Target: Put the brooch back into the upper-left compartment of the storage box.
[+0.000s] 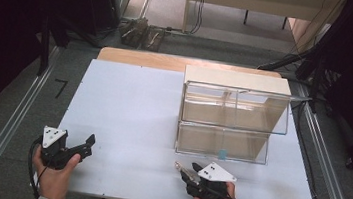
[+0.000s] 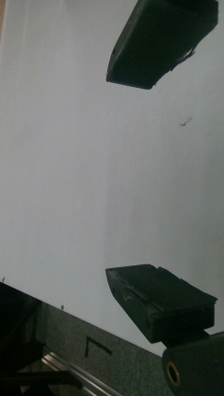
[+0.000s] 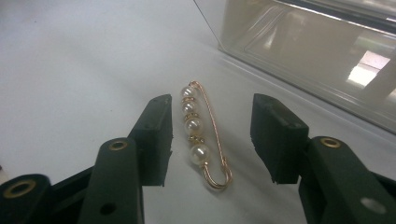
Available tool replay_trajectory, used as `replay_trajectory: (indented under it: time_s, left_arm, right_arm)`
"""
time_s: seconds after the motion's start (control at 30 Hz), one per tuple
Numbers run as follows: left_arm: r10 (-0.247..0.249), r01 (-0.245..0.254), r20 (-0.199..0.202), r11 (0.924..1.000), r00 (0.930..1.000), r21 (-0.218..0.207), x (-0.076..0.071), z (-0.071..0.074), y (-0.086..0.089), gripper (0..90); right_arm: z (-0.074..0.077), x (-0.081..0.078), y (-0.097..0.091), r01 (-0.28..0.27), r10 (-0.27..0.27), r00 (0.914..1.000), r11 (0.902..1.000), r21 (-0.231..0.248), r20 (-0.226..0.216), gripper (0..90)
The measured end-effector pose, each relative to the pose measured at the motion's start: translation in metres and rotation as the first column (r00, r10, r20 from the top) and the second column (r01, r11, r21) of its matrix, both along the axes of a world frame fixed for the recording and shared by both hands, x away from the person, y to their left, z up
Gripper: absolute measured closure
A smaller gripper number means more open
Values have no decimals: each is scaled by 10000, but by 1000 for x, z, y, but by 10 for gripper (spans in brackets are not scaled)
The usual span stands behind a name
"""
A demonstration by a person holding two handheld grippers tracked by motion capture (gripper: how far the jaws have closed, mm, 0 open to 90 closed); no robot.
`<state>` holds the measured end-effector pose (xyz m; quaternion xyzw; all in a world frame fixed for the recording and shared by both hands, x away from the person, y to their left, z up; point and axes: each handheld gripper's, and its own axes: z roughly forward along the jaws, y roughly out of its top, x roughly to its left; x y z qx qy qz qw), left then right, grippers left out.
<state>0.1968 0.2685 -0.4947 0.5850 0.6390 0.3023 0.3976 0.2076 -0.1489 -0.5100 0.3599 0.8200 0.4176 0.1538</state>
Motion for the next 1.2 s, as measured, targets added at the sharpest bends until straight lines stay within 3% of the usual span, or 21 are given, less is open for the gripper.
replay_trajectory:
  time_s: [0.53, 1.2]
  left_arm:
    - [-38, 38, -41, 10000, 10000, 33, 0, 0, 0, 59]
    - [-39, 39, -21, 10000, 10000, 18, 0, 0, -1, 59]
  right_arm:
    - [-4, 1, 10, -339, 338, 9993, 9994, -32, -158, 634]
    - [-8, 1, 18, -354, 338, 9990, 9979, -535, -304, 711]
